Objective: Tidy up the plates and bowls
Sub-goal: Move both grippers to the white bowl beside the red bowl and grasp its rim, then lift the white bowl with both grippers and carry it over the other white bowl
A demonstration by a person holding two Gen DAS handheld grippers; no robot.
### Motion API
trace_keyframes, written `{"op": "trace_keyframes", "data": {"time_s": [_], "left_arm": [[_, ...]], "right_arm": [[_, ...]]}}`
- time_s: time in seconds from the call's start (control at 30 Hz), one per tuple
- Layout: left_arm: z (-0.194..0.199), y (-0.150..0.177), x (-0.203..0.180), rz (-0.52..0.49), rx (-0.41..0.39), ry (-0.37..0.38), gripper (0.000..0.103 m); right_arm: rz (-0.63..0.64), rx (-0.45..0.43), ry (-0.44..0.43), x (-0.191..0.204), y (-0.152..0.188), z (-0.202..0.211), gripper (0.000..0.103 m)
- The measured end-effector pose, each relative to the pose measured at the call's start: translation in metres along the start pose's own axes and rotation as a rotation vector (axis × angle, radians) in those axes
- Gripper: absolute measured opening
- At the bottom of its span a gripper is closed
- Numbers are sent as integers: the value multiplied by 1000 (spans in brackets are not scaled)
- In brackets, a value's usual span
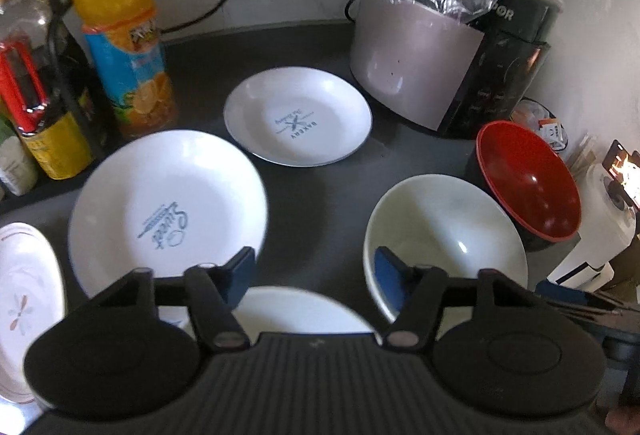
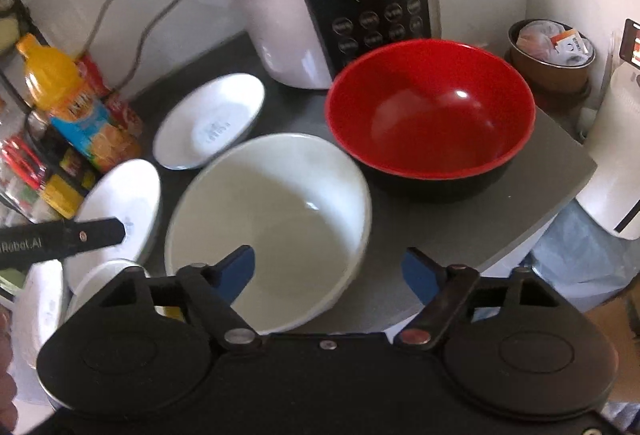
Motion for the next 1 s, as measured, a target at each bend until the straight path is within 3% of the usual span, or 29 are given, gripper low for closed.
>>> {"op": "trace_keyframes", "data": {"time_s": [0.13,0.43,0.63,0.83,1.0], "left_arm": [[-19,-5,-11,12,27,-2,52],[-59,-6,-29,13,104,-34,46],[-81,-8,-38,35,150,-16,37],[-91,-7,-48,50,189,11,16],[-92,-8,-50,64,195,6,15]], "right_arm": [[-48,47,-39,-8,-4,-12,64],[-79,145,-87,-22,-5,-38,43],[-96,202,-63,-29,-4,-51,23],[-109,229,-66,-30,-9,-61,12],[-106,232,-54,-31,-12,-62,11]]}}
Point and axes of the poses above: each gripper's, at about its wrist camera, not at the fingertips, and z roughly against the way its jaws point, x to its left, y to its underside, the point moved 5 cm from there along -z, roughly the way its jaws point, and after that the axes turned 8 degrees about -y, right-handed, at the moved point
